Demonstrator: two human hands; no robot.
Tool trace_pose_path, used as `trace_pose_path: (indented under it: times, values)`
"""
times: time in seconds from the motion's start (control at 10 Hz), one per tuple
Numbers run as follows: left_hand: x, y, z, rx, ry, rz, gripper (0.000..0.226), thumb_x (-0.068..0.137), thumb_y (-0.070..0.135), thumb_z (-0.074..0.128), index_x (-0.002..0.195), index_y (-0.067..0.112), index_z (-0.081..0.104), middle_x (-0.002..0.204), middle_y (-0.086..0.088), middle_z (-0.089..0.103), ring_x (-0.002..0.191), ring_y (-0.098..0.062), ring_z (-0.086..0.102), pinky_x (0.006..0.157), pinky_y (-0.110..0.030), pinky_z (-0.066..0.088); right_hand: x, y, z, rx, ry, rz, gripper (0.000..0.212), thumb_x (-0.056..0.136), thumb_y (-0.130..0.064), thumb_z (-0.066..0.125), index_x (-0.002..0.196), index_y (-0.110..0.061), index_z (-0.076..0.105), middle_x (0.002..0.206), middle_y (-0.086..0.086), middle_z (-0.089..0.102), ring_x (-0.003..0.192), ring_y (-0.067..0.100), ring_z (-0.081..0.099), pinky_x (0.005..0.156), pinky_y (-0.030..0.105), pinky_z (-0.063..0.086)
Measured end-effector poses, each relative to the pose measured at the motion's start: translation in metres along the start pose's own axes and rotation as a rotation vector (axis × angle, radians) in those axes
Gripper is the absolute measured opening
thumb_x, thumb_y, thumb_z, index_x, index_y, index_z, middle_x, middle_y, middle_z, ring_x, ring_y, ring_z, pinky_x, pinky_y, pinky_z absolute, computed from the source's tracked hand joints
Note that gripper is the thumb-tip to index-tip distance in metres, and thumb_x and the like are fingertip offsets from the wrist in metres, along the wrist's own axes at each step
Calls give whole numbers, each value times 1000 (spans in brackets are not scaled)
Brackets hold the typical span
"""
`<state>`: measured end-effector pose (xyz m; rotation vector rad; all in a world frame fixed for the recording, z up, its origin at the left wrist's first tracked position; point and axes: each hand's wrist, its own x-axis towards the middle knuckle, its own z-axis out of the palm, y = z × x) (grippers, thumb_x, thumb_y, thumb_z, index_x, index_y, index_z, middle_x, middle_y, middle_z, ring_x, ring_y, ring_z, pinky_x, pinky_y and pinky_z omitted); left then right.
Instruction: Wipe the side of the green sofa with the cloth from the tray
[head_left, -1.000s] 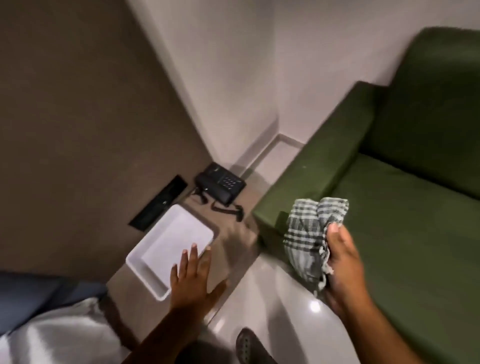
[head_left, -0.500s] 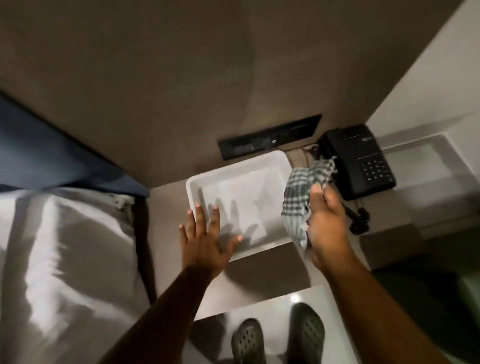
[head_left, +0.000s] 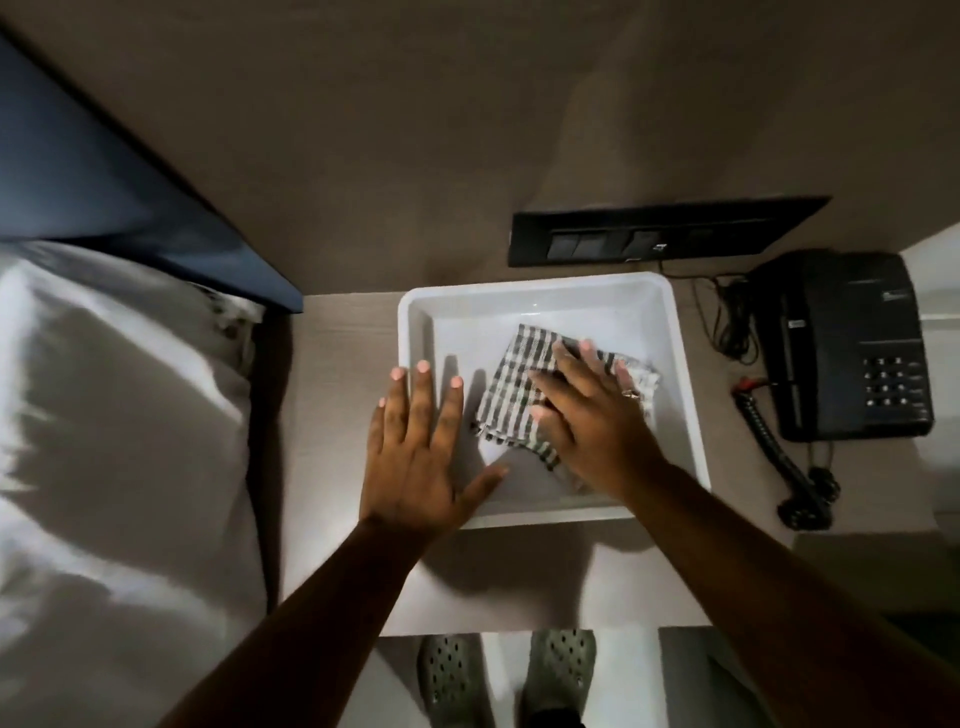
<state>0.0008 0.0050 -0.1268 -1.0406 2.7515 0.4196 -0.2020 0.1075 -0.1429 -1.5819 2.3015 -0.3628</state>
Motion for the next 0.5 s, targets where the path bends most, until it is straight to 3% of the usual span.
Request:
trace_pose_path:
  times: [0.1,0.3,0.4,0.5]
  values:
    - [1,0,2,30,0,8,105,87,88,11,162,15,17,170,-20,5,156,-43,1,120,-60,8,13,3,9,-206,-156,-35,62,96,-59,28,149,-26,24,162,13,21,150,39,10,115,68,8]
    - [5,-2,8,35,35,24,110,84,90,18,162,12,20,170,-19,8,156,-44,3,120,-61,8,36,32,3,-371,-323,-519,69,94,-68,12,151,-29,12,163,6,7,150,36,1,118,67,4]
    - [4,-2,7,40,51,28,112,84,91,19,161,11,21,170,-21,11,156,-45,7,120,-62,10,35,31,-2,-352,-374,-507,69,94,-68,10,152,-30,10,163,5,7,150,35,0,118,67,4]
    - [3,1,5,50,48,35,112,86,90,15,160,7,24,168,-24,17,155,-46,13,120,-64,18,30,20,-12,-236,-268,-384,62,97,-59,17,152,-30,10,164,5,9,151,33,-1,116,69,7]
